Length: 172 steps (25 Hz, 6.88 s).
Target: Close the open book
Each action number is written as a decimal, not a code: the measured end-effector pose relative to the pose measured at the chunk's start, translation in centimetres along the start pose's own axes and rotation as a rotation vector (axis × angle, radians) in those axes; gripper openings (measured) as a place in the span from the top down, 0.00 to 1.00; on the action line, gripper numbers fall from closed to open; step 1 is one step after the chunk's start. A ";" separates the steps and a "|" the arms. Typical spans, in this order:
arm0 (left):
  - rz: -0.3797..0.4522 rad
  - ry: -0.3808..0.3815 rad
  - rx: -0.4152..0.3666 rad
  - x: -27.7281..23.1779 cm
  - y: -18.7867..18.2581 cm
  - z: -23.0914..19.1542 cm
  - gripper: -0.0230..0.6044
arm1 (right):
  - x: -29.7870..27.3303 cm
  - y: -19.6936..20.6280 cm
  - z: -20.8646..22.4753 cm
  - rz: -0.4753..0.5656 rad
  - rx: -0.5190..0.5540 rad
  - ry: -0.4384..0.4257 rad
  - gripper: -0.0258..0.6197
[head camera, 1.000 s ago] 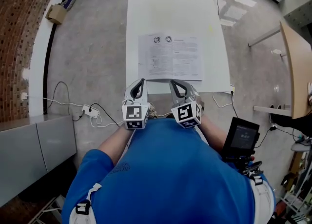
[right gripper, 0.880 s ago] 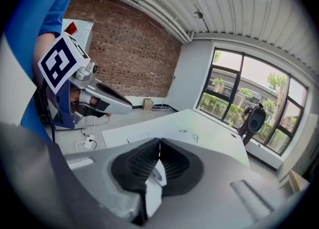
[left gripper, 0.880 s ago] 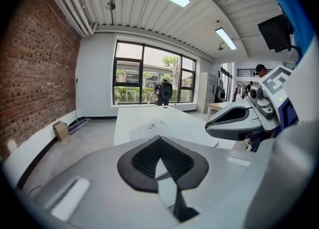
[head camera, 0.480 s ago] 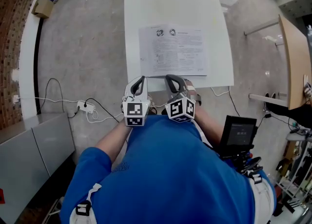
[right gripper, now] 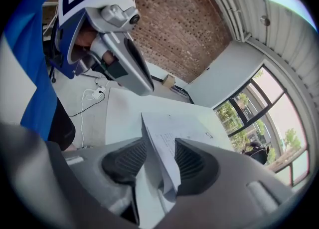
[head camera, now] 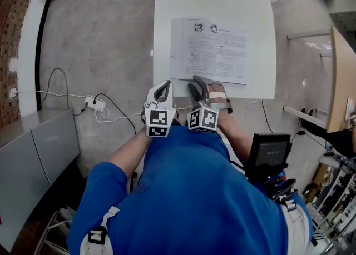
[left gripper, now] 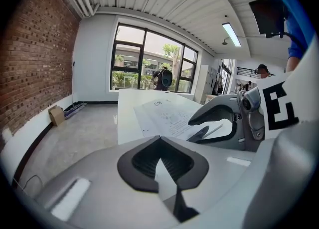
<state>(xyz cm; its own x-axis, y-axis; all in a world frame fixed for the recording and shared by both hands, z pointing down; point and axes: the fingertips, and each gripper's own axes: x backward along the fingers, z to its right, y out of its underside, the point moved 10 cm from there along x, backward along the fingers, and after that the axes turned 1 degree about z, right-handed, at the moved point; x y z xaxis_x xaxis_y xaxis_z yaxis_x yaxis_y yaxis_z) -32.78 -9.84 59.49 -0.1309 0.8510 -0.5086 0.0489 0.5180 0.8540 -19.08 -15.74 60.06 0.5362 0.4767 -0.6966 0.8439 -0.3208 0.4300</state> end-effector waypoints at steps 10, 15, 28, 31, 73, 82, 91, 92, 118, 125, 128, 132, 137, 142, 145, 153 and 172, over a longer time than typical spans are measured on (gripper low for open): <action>-0.019 -0.026 0.020 -0.4 1.6 -1.3 0.96 | -2.8 -0.3 -1.6 -0.036 0.138 0.021 0.70; -0.023 -0.035 0.028 0.0 2.0 -1.5 0.96 | -3.5 -0.6 -2.2 -0.034 0.203 0.071 0.70; -0.018 -0.061 0.018 1.0 1.7 -2.0 0.96 | -3.8 -1.7 -2.2 -0.026 0.201 0.064 0.82; -0.010 -0.069 0.015 0.7 1.5 -2.0 0.96 | -3.5 -1.8 -2.3 -0.019 0.169 0.052 0.89; 0.119 0.016 -0.209 0.4 -8.5 8.7 0.96 | 8.9 9.0 7.3 0.141 -0.860 0.114 0.94; 0.110 0.038 -0.261 0.4 -9.5 10.7 0.96 | 9.8 12.8 7.2 0.096 -0.962 0.143 0.94; 0.105 0.042 -0.272 0.0 -9.5 11.0 0.96 | 8.5 15.9 7.0 0.075 -1.214 0.128 0.93; 0.103 0.043 -0.274 -0.3 -9.5 11.1 0.96 | 8.3 16.6 7.2 0.077 -1.240 0.128 0.93; 0.078 0.037 -0.259 -1.3 -9.0 12.0 0.96 | 7.3 22.5 6.9 0.145 -1.683 0.030 0.87; 0.074 0.046 -0.264 -1.5 -8.8 11.8 0.96 | 7.6 24.5 6.6 0.150 -1.808 0.062 0.87; 0.069 0.050 -0.265 -1.6 -8.8 11.9 0.96 | 7.4 25.2 6.1 0.119 -1.814 0.055 0.87; 0.064 0.054 -0.267 -1.8 -9.0 12.0 0.96 | 7.1 25.6 5.6 0.074 -1.813 0.055 0.87; 0.056 0.059 -0.274 -2.0 -8.5 12.1 0.96 | 6.8 25.7 5.2 0.052 -1.791 0.047 0.87; 0.063 0.049 -0.266 -2.0 -8.5 12.7 0.96 | 7.3 25.8 5.4 0.062 -1.788 0.047 0.87; 0.066 0.037 -0.260 -1.2 -9.1 14.5 0.96 | 9.4 26.5 5.7 0.072 -1.773 0.045 0.87; 0.063 -0.019 -0.221 2.0 -7.3 17.7 0.96 | 13.2 25.9 4.9 0.097 -1.615 0.054 0.87; 0.197 0.036 -0.161 10.3 -5.4 21.1 0.96 | 23.3 14.1 -0.1 0.285 -0.988 0.276 0.88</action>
<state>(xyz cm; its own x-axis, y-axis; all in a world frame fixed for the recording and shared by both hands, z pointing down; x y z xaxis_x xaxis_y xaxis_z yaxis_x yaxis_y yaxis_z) -13.49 -2.07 47.32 -0.1693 0.9291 -0.3289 -0.0807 0.3196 0.9441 5.30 -9.08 49.96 0.5973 0.6978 -0.3954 0.2608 0.2973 0.9185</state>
